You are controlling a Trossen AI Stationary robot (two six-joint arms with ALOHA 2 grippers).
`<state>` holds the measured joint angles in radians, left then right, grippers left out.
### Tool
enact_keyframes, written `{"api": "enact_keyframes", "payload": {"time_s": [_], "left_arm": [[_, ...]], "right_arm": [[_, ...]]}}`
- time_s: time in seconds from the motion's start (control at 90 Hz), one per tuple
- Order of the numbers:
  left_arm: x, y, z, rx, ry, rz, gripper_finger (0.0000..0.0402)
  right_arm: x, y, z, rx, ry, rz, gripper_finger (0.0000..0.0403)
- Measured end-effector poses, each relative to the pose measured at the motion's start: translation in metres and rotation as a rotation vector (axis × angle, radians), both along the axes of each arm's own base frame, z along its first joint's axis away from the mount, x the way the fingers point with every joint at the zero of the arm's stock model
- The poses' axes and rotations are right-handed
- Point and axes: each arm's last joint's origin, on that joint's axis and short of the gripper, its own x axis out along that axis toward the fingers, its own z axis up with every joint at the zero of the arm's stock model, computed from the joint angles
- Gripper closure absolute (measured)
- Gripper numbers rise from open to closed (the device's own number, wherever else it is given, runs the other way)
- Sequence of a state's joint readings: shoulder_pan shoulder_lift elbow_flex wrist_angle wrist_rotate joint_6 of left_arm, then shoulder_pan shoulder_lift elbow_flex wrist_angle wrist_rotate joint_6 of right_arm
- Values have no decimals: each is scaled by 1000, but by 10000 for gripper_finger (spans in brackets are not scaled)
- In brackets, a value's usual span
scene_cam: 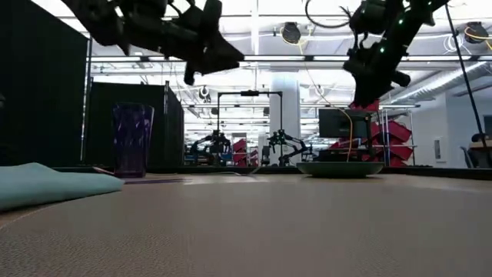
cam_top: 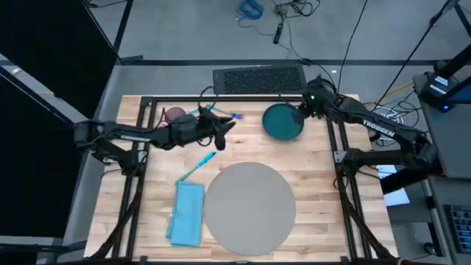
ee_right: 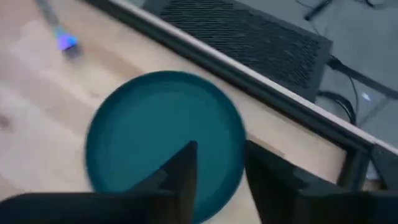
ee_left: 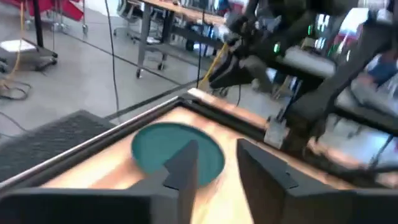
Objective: Set table place
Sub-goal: Put the green plate on the gray mat
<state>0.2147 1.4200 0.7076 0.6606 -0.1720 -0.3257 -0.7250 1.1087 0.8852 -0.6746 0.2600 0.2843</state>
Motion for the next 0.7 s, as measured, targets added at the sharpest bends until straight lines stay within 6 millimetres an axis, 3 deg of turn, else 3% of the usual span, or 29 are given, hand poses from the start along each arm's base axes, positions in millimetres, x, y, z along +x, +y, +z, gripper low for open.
{"api": "enact_keyframes", "payload": {"time_s": [0.133, 0.322, 0.7], "left_arm": [[6, 3, -7, -121, -70, 3, 224], [14, -9, -12, -119, -35, -64, 212], [18, -44, -14, -87, 4, -180, 212]], "right_arm": [[-5, -14, -14, 106, 20, -91, 198], [-11, -35, -47, 305, 120, -165, 146], [5, -57, -89, 386, 211, -146, 138]]}}
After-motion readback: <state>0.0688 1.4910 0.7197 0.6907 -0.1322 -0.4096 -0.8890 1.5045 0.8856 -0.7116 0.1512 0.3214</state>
